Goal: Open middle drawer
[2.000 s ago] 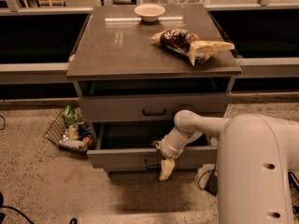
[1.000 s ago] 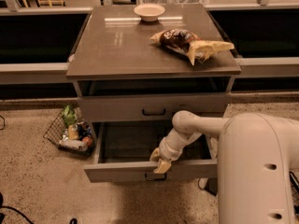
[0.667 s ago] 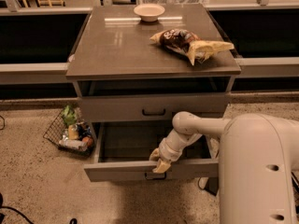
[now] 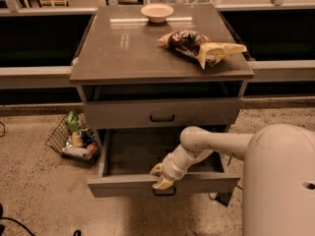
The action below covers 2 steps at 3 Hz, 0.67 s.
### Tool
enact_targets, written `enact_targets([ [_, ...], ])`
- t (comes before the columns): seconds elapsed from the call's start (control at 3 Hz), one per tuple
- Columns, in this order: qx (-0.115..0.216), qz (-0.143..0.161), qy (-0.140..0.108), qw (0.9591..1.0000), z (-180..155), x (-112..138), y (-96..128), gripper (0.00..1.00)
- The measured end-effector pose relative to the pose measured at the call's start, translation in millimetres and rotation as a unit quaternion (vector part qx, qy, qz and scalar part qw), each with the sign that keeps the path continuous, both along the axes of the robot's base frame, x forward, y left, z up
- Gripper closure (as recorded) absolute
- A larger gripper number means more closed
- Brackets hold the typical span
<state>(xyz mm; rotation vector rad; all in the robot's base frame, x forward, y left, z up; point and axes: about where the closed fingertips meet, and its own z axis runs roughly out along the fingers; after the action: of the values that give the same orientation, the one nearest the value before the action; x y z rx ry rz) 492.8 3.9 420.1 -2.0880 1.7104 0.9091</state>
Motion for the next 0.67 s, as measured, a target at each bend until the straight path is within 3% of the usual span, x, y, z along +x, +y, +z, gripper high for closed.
enact_targets([
  [0.33, 0.001, 0.0, 0.0, 1.0, 0, 1, 1, 1.0],
  [0.67, 0.017, -0.009, 0.014, 0.9997, 2, -24, 16, 0.75],
])
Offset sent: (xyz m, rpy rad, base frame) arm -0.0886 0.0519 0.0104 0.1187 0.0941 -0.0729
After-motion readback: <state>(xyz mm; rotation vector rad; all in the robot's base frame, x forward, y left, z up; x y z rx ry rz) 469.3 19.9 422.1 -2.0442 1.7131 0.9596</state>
